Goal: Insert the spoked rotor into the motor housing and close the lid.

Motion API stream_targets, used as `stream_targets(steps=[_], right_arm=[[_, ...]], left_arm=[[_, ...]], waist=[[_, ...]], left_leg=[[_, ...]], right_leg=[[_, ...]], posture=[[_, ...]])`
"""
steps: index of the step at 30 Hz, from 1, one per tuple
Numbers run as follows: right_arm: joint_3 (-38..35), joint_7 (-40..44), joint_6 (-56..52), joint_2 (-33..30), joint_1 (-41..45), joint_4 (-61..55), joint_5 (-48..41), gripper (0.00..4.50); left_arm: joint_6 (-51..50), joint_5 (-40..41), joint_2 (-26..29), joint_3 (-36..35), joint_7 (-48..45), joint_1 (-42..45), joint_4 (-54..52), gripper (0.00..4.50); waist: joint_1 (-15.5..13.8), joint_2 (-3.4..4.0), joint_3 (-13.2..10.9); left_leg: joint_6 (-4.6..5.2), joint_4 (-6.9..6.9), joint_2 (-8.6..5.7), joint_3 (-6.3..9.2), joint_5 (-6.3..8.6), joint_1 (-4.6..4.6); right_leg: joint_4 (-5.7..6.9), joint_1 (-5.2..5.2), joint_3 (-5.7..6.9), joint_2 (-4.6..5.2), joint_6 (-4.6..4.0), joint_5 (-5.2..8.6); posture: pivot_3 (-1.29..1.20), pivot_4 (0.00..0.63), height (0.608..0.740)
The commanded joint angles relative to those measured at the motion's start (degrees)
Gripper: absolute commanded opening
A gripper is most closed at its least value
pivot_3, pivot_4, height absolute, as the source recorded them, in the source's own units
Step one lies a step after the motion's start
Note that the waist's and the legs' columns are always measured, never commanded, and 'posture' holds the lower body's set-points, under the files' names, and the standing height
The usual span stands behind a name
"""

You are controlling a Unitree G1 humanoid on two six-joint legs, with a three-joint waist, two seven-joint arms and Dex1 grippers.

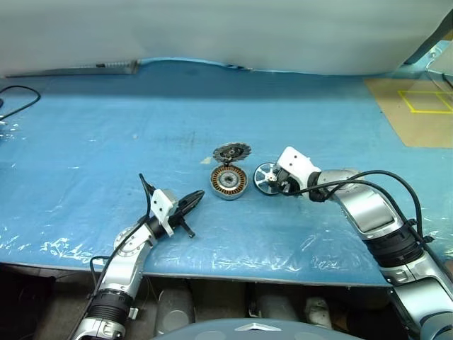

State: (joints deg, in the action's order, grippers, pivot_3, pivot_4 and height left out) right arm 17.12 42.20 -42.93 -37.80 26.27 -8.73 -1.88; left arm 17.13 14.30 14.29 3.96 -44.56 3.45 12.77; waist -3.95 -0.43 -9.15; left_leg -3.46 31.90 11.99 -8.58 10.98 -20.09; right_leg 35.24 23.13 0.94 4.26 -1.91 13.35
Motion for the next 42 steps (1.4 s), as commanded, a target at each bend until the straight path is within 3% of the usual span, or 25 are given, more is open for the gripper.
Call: stream_targets(steps=[1, 8, 17, 30, 42], right_arm=[[1.40, -1.11, -1.80, -0.05, -0.63, 1.14, 2.21, 1.36], [0.46, 0.38, -0.99, -0.63, 0.91, 0.11, 1.42, 1.23], [-5.39, 12.95, 0.67, -1.50, 4.27, -10.72, -11.37, 1.23], [1.51, 11.70, -0.15, 2.76, 7.54, -12.51, -10.87, 1.23], [5.64, 6.93, 3.30, 9.59, 12.17, 0.22, -5.03, 1.23]], left_arm=[[1.25, 0.30, 0.18, -0.44, -0.45, 0.59, -0.03, 0.00], [2.09, 0.41, 0.30, -0.88, -0.79, 1.32, 1.67, 0.00], [2.80, 0.49, 0.46, -1.12, -0.89, 1.49, 2.26, 0.00], [3.58, -0.03, 0.63, -0.77, -0.51, 1.07, 2.12, 0.00], [3.63, -0.26, 0.18, -0.55, 0.04, 1.08, 1.94, 0.00]], waist=[[0.00, -0.02, 0.01], [0.01, -0.02, 0.01], [0.16, 0.08, -0.05], [0.03, 0.08, -0.05], [0.05, 0.08, -0.05]], left_leg=[[0.00, 0.00, 0.00, 0.00, 0.00, 0.00], [0.00, 0.00, 0.00, 0.00, 0.00, 0.03], [0.00, -0.14, 0.03, 0.00, -0.01, -0.29], [-0.01, -0.13, 0.03, 0.00, -0.01, -0.27], [-0.02, -0.11, 0.03, 0.00, -0.01, -0.28]], right_leg=[[0.00, 0.00, 0.00, 0.00, 0.00, 0.00], [0.00, -0.03, -0.01, 0.00, 0.00, 0.00], [-0.07, 0.33, 0.00, -0.05, -0.01, -0.01], [-0.07, 0.27, 0.03, -0.04, -0.02, -0.01], [-0.05, 0.28, 0.03, -0.04, -0.02, -0.01]], posture=[[0.00, 0.150, 0.740], [0.00, 0.150, 0.740], [0.00, 0.150, 0.740], [0.00, 0.150, 0.740], [0.00, 0.150, 0.740]])
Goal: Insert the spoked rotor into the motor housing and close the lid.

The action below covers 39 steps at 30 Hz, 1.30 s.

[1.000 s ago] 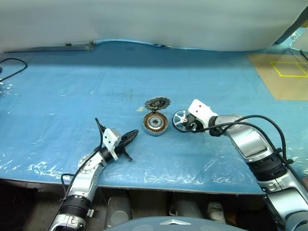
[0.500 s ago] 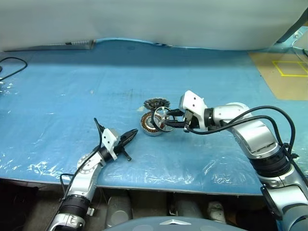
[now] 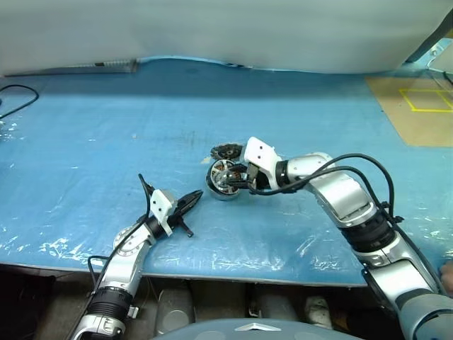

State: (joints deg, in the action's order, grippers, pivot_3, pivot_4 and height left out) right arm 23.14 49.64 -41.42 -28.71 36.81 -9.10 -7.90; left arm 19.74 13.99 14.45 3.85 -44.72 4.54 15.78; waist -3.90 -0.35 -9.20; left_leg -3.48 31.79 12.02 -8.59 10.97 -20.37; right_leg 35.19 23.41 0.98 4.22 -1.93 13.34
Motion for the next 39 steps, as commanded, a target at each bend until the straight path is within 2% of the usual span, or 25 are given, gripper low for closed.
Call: stream_targets(steps=[1, 19, 39], right_arm=[[-0.36, -0.59, 2.01, 0.72, 1.79, 1.22, 1.19, 1.23], [0.09, 2.41, 2.10, -0.96, 1.04, 0.64, 1.93, 1.23], [-1.59, 1.74, 0.62, -0.36, 1.56, -1.70, 0.79, 1.23]], left_arm=[[1.00, 0.05, 0.00, -0.43, 0.26, -0.09, -1.17, 0.00], [1.45, 0.05, -0.35, -0.42, 0.49, -0.10, -0.52, 0.00], [0.51, 0.03, -0.21, 0.10, 0.29, -0.13, -1.69, 0.00]], waist=[[0.00, 0.00, 0.00], [-0.02, 0.00, 0.00], [-0.02, 0.00, 0.00]], left_leg=[[0.00, 0.00, 0.00, 0.00, 0.00, -0.02], [0.00, 0.02, 0.00, 0.00, 0.00, 0.03], [0.00, 0.03, 0.00, 0.00, 0.00, 0.03]], right_leg=[[-0.01, 0.00, 0.00, 0.00, 0.00, 0.00], [0.04, -0.04, 0.01, 0.00, 0.00, -0.01], [0.04, -0.04, 0.01, 0.00, 0.00, -0.01]], posture=[[0.00, 0.150, 0.740], [0.00, 0.150, 0.740], [0.00, 0.150, 0.740]])
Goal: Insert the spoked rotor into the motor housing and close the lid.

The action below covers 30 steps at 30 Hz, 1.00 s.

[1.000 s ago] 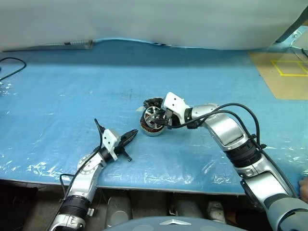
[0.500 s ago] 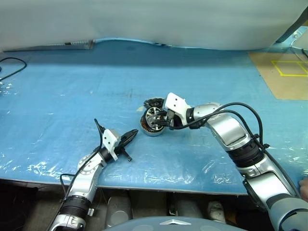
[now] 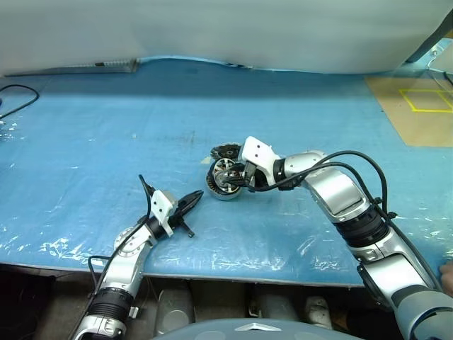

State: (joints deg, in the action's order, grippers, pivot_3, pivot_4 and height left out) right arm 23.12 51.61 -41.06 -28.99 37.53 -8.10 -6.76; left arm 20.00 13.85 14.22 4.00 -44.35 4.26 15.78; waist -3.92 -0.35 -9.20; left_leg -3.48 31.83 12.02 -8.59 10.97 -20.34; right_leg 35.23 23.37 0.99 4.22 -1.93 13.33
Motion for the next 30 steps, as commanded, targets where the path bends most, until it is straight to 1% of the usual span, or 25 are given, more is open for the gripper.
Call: stream_targets(steps=[1, 11, 13, 14, 18, 19, 23, 25, 28, 30], right_arm=[[-1.09, -0.29, 0.49, -0.37, 0.70, -2.44, 0.16, 1.23], [0.89, -0.45, 0.49, -1.09, 0.65, -0.97, 2.81, 1.23], [1.00, -0.58, 0.43, -0.79, 0.67, -0.61, 3.07, 1.95], [1.01, -0.68, 0.39, -0.63, 0.66, -0.52, 3.19, 2.12], [0.75, -1.39, 0.14, 0.19, 0.76, -0.36, 3.61, 3.55], [0.49, -1.43, -0.10, 0.33, 0.84, -0.50, 3.48, 3.82], [-0.61, -1.14, -0.69, -0.18, 0.87, -1.22, 2.92, 3.82], [-1.37, -0.27, -0.60, -1.66, 0.42, -1.88, 2.50, 3.82], [-2.55, 2.10, 1.05, -5.47, -0.58, -1.21, 2.15, 3.82], [-3.08, 2.23, 2.74, -7.71, -0.34, 1.96, 3.15, 3.41]], left_arm=[[0.19, 0.20, 0.00, -0.03, -0.08, 0.14, -1.77, 0.00], [-0.27, 0.20, 0.10, -0.01, 0.13, -0.18, -2.46, 0.00], [-0.35, 0.20, 0.09, -0.02, 0.19, -0.22, -2.54, 0.00], [-0.41, 0.21, 0.09, -0.03, 0.22, -0.26, -2.61, 0.00], [-0.49, 0.22, 0.11, -0.08, 0.27, -0.28, -2.61, 0.00], [-0.49, 0.21, 0.13, -0.11, 0.30, -0.28, -2.58, 0.00], [-0.54, 0.19, 0.16, -0.14, 0.32, -0.28, -2.57, 0.00], [-0.69, 0.24, 0.18, -0.18, 0.38, -0.23, -2.74, 0.00], [-0.83, 0.23, 0.25, -0.22, 0.44, -0.09, -2.91, 0.00], [-0.91, 0.14, 0.38, -0.22, 0.46, 0.01, -3.04, 0.00]], waist=[[0.00, 0.00, 0.00], [-0.01, 0.00, 0.00], [-0.01, 0.00, 0.00], [-0.01, 0.00, 0.00], [0.02, 0.00, 0.00], [0.01, 0.00, 0.00], [-0.01, 0.00, 0.00], [-0.01, 0.00, 0.00], [-0.12, 0.00, 0.00], [-0.10, 0.00, 0.00]], left_leg=[[0.00, 0.00, 0.00, 0.00, 0.00, 0.00], [0.00, 0.02, 0.00, 0.00, 0.00, 0.00], [0.00, 0.04, 0.00, 0.00, 0.00, 0.00], [0.00, 0.05, 0.00, 0.00, 0.00, 0.00], [0.00, 0.06, 0.01, 0.00, 0.00, 0.01], [0.00, 0.06, 0.01, 0.00, 0.00, 0.01], [0.00, 0.07, 0.00, 0.00, 0.00, 0.00], [0.00, 0.08, 0.01, 0.00, 0.00, 0.00], [0.00, 0.08, 0.00, 0.00, 0.00, 0.00], [0.00, 0.09, 0.00, 0.00, 0.00, 0.00]], right_leg=[[0.00, 0.00, 0.00, 0.00, 0.00, 0.00], [0.02, 0.00, 0.00, 0.00, 0.00, 0.00], [0.02, -0.01, 0.00, 0.00, 0.00, 0.00], [0.02, -0.01, 0.00, 0.00, 0.00, 0.00], [0.05, -0.01, 0.00, 0.00, 0.00, 0.00], [0.05, -0.01, 0.00, 0.00, 0.00, 0.00], [0.05, -0.01, 0.00, 0.00, 0.00, 0.00], [0.05, -0.01, 0.00, 0.00, 0.00, 0.00], [0.05, -0.02, 0.00, 0.01, 0.00, 0.00], [0.05, -0.03, -0.01, 0.01, 0.00, 0.00]], posture=[[0.00, 0.150, 0.740], [0.00, 0.150, 0.740], [0.00, 0.150, 0.740], [0.00, 0.150, 0.740], [0.00, 0.150, 0.740], [0.00, 0.150, 0.740], [0.00, 0.150, 0.740], [0.00, 0.150, 0.740], [0.00, 0.150, 0.740], [0.00, 0.150, 0.740]])
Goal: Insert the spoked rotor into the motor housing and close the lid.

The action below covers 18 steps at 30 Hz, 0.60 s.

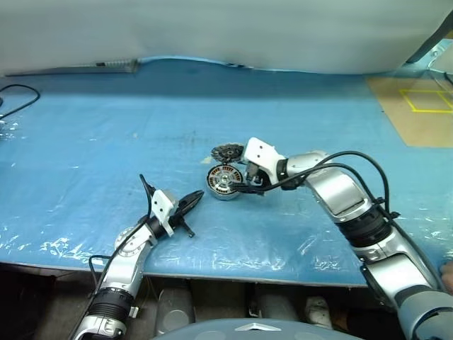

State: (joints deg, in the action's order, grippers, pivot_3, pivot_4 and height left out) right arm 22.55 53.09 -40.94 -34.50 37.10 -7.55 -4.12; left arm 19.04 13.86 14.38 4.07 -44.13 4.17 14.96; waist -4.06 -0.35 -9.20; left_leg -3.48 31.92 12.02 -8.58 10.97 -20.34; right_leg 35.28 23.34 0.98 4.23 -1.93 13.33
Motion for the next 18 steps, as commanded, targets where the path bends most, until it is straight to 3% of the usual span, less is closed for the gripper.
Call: stream_targets(steps=[1, 5, 10, 15, 18], right_arm=[[-2.82, 0.14, 3.67, -2.79, 0.58, 3.71, 1.28, 3.23], [-3.88, -2.88, 7.85, -1.93, 3.10, 11.90, 3.67, 1.74], [-7.78, -11.24, 21.70, 5.81, 10.58, 31.65, 4.70, 0.03], [-11.66, -8.19, 26.33, 11.43, 15.38, 39.42, 0.75, 0.03], [-12.41, -2.56, 24.37, 12.52, 14.71, 36.55, -2.27, 0.03]], left_arm=[[-0.03, 0.06, 0.31, -0.28, 0.27, 0.20, -2.28, 0.00], [-0.32, 0.02, 0.49, -0.32, 0.30, 0.63, -2.36, 0.00], [-0.57, -0.12, 0.82, -0.22, -0.09, 1.21, -2.18, 0.00], [-0.79, -0.02, 1.09, -0.41, -0.24, 1.26, -2.53, 0.00], [-0.69, -0.06, 1.21, -0.71, 0.25, 1.10, -2.67, 0.00]], waist=[[0.06, 0.00, 0.00], [0.35, 0.00, 0.00], [1.27, 0.01, -0.01], [1.47, 0.01, 0.00], [1.40, 0.01, 0.00]], left_leg=[[0.00, 0.01, 0.01, 0.00, 0.00, 0.01], [0.00, 0.08, 0.01, -0.01, 0.00, 0.05], [0.01, 0.32, 0.02, -0.02, 0.00, 0.01], [0.02, 0.34, 0.04, -0.02, 0.00, -0.13], [0.23, 0.43, 0.06, -0.01, -0.12, -0.63]], right_leg=[[0.00, 0.00, 0.00, 0.00, 0.00, 0.00], [0.11, -0.01, -0.02, -0.01, -0.01, 0.00], [0.36, 0.09, -0.05, 0.00, -0.03, 0.00], [0.37, 0.18, -0.02, 0.01, -0.06, 0.01], [0.45, 0.62, 0.03, 0.00, -0.07, -0.01]], posture=[[0.00, 0.150, 0.740], [0.00, 0.150, 0.740], [0.00, 0.150, 0.740], [0.00, 0.150, 0.740], [0.00, 0.150, 0.740]])
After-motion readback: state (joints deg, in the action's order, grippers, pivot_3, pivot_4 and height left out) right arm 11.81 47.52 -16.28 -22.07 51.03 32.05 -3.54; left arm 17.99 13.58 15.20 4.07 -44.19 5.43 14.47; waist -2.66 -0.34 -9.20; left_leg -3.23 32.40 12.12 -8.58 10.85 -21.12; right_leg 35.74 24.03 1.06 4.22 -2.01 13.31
